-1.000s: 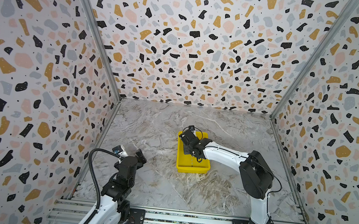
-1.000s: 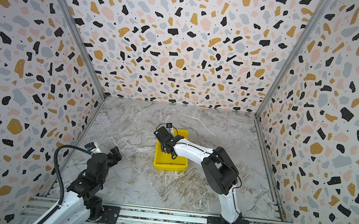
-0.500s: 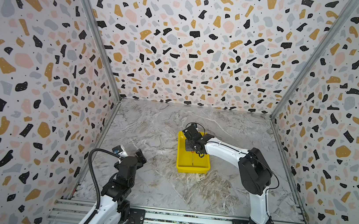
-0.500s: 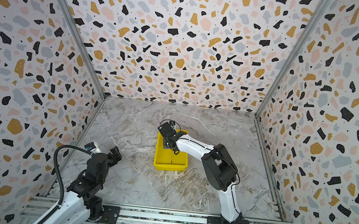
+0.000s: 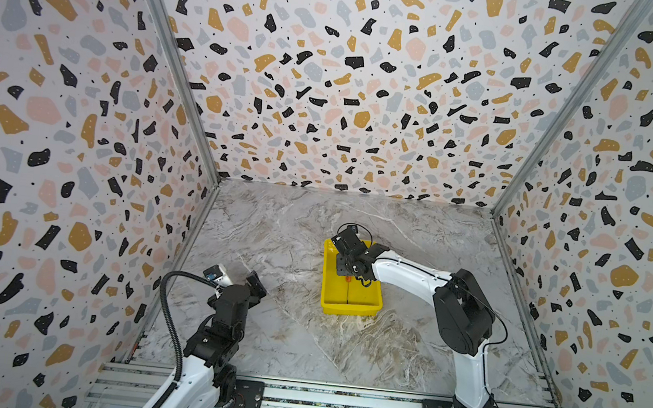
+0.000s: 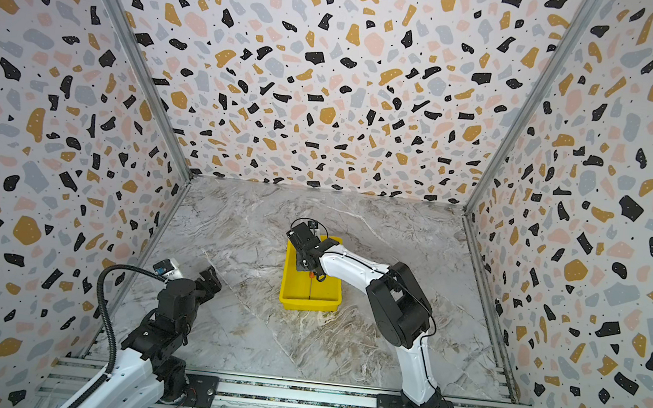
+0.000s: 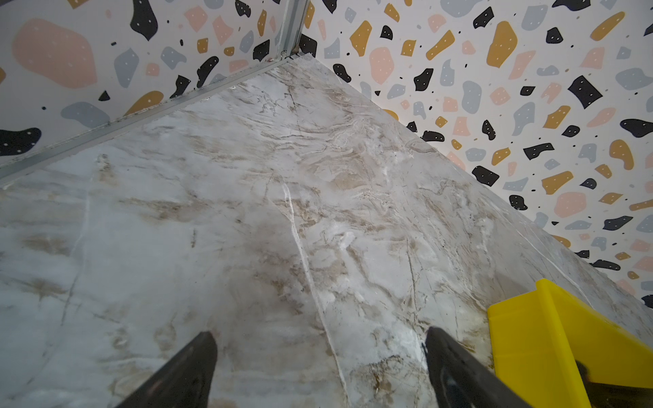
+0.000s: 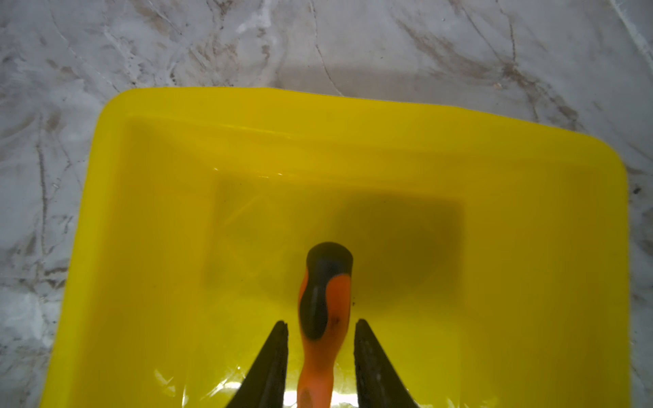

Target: Put the screwdriver in the bin

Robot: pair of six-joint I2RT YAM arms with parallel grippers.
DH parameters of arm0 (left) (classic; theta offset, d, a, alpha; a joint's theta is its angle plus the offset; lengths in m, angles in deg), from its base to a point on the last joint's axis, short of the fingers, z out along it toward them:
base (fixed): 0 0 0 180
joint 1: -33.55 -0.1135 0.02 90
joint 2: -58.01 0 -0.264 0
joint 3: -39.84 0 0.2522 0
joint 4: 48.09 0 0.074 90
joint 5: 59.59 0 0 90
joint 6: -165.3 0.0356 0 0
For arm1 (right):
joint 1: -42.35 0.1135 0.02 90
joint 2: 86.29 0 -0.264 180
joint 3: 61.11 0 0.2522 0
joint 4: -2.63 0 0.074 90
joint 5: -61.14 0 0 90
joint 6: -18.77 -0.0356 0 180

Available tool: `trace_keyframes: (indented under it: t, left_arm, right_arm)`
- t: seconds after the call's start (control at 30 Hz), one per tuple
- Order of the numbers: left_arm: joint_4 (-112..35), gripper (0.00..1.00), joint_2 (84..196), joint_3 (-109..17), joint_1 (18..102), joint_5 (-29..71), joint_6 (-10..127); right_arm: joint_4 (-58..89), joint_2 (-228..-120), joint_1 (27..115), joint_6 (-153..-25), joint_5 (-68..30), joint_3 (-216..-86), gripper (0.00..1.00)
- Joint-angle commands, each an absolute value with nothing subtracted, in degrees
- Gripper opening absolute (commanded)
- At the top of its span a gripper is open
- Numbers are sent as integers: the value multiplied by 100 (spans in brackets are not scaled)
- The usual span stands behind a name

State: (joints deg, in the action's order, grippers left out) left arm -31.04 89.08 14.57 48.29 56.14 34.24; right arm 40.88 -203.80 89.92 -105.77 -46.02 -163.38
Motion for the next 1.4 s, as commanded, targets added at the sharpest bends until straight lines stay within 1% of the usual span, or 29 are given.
trace_keyframes:
  t: [0.0, 0.27, 0.57, 0.63, 0.73, 0.8, 0.83, 0.9, 1.0, 1.07, 1.1, 1.17, 1.27, 1.37]
  left_arm:
    - [-3240, 93, 8852, 1509, 4823, 5709, 3425]
    - [-3141, 95, 8653, 1534, 4822, 5809, 3368]
    - [-3207, 96, 8709, 1592, 4822, 5853, 3319]
    - [-3245, 96, 8763, 1588, 4817, 5822, 3322]
    - [-3283, 96, 8868, 1563, 4822, 5766, 3355]
    - [-3300, 96, 8921, 1548, 4823, 5744, 3355]
    - [-3301, 96, 8938, 1544, 4821, 5733, 3368]
    - [-3298, 96, 8971, 1535, 4820, 5722, 3376]
    - [-3308, 96, 8974, 1535, 4822, 5709, 3381]
    - [-3318, 96, 8965, 1543, 4820, 5706, 3381]
    - [-3319, 96, 8961, 1544, 4818, 5707, 3382]
    - [-3327, 96, 8965, 1544, 4822, 5707, 3390]
    - [-3335, 96, 8974, 1544, 4819, 5699, 3388]
    - [-3352, 96, 8975, 1553, 4822, 5689, 3390]
  right_arm:
    - [4284, -20218, 8981, -10588, -4630, -16549, 36]
    - [4738, -19905, 8972, -10527, -4858, -16774, 37]
    - [4465, -18456, 8800, -10238, -5570, -15610, 37]
    - [4409, -18110, 8707, -10197, -5823, -15344, 37]
    - [4163, -17525, 8612, -10204, -6537, -14702, 39]
    - [3772, -17130, 8595, -10068, -6984, -14146, 43]
    - [3441, -16912, 8587, -9883, -7170, -13802, 48]
    - [2512, -16507, 8586, -9287, -7394, -13061, 59]
    - [534, -15850, 8595, -8080, -7696, -11702, 68]
    - [-861, -15429, 8578, -7220, -7660, -10842, 89]
    - [-1336, -15263, 8565, -6902, -7570, -10518, 100]
    - [-2128, -14929, 8456, -6412, -7219, -9959, 99]
    - [-2595, -14598, 8106, -6239, -6664, -9439, 99]
    - [-2902, -14496, 7692, -6109, -6369, -9114, 99]
